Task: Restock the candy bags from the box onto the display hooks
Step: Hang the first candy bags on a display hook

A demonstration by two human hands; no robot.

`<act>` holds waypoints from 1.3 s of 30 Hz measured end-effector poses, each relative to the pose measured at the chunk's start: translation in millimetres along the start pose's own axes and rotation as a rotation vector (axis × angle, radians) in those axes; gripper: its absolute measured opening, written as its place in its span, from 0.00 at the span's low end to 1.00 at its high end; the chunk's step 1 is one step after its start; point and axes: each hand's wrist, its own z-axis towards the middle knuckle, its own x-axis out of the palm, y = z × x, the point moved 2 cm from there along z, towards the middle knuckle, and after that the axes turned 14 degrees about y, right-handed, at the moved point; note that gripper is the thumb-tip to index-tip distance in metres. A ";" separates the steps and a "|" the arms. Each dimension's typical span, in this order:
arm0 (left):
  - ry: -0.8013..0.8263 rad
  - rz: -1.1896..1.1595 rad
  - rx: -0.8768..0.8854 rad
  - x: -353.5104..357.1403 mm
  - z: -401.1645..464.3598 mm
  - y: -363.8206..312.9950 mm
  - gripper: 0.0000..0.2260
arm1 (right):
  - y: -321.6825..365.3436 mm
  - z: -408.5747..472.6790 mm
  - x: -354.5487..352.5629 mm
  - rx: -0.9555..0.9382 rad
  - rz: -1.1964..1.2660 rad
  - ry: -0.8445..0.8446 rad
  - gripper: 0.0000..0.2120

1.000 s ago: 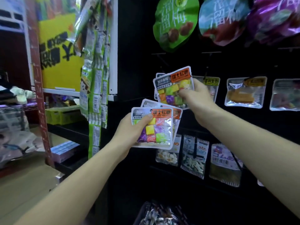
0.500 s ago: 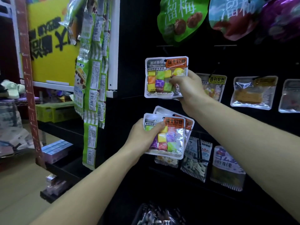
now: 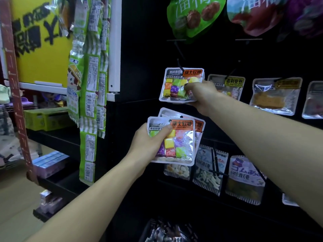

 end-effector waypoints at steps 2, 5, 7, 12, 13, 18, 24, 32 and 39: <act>-0.003 -0.015 0.005 -0.6 2.7 -0.2 0.08 | -2.4 8.9 -4.0 0.041 0.011 -0.004 0.15; 0.007 -0.042 0.018 -0.1 6.2 0.1 0.09 | -9.2 21.0 -8.4 0.076 0.008 -0.007 0.14; 0.015 -0.050 0.033 1.0 8.7 -1.0 0.08 | -13.1 29.5 -12.5 0.088 -0.036 -0.019 0.16; -0.020 -0.047 0.070 3.4 16.0 -4.5 0.08 | -19.7 33.5 -22.3 0.148 -0.245 -0.007 0.29; -0.032 -0.050 0.073 3.9 16.5 -4.4 0.08 | -24.4 31.4 -23.6 0.186 -0.237 0.022 0.29; -0.036 -0.037 0.071 5.4 12.4 -8.6 0.09 | -37.0 2.7 -30.4 0.269 -0.110 0.159 0.21; -0.081 -0.064 0.069 4.8 7.4 -18.3 0.11 | -35.0 -47.9 -47.2 0.299 0.007 0.275 0.27; -0.136 -0.129 0.024 10.0 7.1 -30.4 0.13 | -33.0 -104.2 -31.4 0.248 0.011 0.532 0.12; -0.177 -0.065 0.093 6.9 1.4 -42.2 0.10 | -11.9 -93.6 -26.5 0.094 0.028 0.350 0.09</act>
